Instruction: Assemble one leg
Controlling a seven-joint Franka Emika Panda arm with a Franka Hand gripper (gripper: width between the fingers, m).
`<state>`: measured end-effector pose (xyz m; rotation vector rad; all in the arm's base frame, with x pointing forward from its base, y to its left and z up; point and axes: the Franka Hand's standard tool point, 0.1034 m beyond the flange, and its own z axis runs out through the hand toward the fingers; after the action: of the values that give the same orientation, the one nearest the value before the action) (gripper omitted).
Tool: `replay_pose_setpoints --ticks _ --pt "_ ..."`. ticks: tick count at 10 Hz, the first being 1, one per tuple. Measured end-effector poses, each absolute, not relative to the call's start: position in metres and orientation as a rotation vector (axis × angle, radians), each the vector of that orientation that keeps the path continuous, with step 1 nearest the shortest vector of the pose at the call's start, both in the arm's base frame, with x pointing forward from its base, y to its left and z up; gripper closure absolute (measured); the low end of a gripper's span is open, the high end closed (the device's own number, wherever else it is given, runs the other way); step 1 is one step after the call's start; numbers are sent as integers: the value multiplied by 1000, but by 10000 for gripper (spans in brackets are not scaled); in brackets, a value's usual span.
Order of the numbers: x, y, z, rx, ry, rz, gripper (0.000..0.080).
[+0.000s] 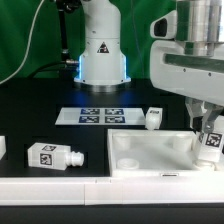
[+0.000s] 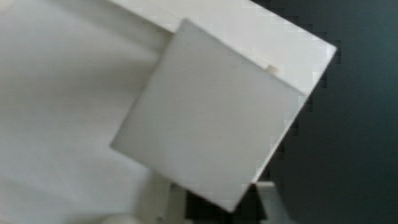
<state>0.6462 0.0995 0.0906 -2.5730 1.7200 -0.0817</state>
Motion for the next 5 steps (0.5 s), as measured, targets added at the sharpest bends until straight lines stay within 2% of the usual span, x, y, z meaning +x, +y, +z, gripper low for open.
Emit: replay_pose_setpoints --ticks 3,4,5 --pt "644 100 91 -2612 1690 -44 798" --pt "644 108 102 -2668 1638 43 706" --pt "648 113 108 -2814 1412 46 706"
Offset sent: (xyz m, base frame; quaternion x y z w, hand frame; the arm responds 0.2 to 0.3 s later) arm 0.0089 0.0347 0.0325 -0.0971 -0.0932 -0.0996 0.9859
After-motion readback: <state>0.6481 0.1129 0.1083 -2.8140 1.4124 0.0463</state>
